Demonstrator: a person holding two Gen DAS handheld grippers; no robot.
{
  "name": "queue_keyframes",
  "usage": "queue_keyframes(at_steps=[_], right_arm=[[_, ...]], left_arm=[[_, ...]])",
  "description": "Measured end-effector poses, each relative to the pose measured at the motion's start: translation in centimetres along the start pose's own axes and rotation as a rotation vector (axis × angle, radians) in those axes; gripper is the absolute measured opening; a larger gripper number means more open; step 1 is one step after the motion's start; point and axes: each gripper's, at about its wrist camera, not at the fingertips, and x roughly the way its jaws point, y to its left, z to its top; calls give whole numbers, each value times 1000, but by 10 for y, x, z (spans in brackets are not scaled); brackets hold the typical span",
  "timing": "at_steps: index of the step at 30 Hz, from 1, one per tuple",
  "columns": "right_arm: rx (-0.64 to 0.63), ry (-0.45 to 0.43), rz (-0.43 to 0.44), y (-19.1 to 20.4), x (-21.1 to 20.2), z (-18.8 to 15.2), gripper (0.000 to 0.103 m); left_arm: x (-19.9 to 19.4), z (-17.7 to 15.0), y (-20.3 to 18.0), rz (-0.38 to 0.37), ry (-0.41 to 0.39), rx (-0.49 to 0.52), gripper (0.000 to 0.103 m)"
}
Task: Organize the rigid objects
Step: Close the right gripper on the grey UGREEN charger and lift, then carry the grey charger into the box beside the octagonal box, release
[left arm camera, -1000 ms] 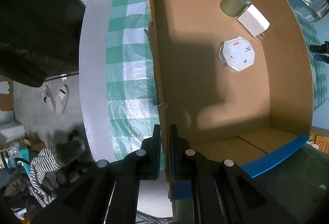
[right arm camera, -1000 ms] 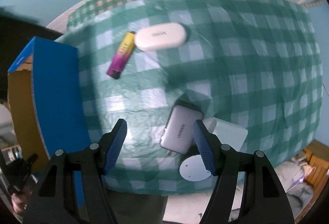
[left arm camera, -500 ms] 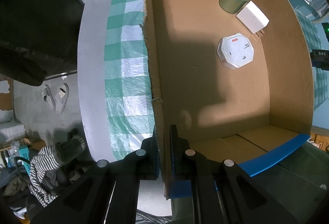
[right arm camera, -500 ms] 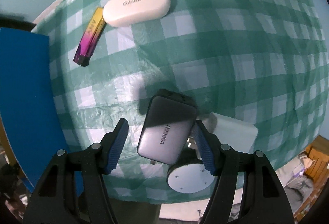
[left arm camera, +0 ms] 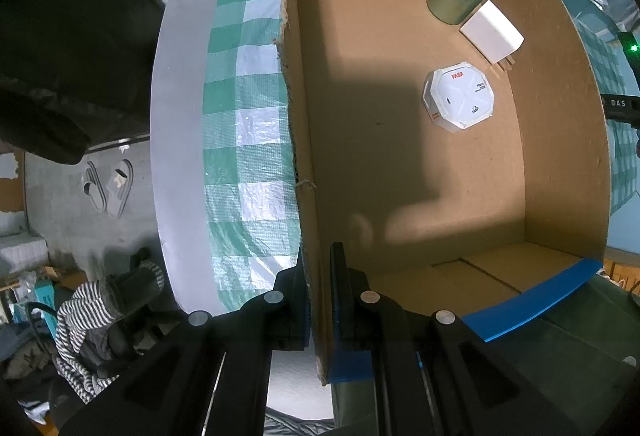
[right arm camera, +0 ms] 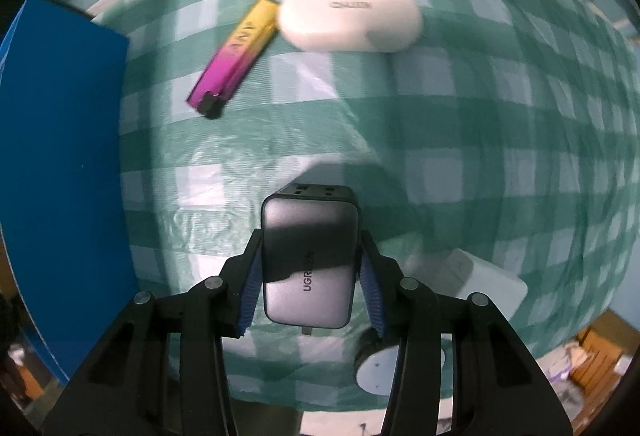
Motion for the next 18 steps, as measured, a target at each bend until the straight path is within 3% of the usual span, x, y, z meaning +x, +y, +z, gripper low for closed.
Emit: queue_keyframes(at_steps=[18], right_arm=[[-48,-30,-43,18,12,-26,41]], left_arm=[[0,1,2,-5,-3,4,8]])
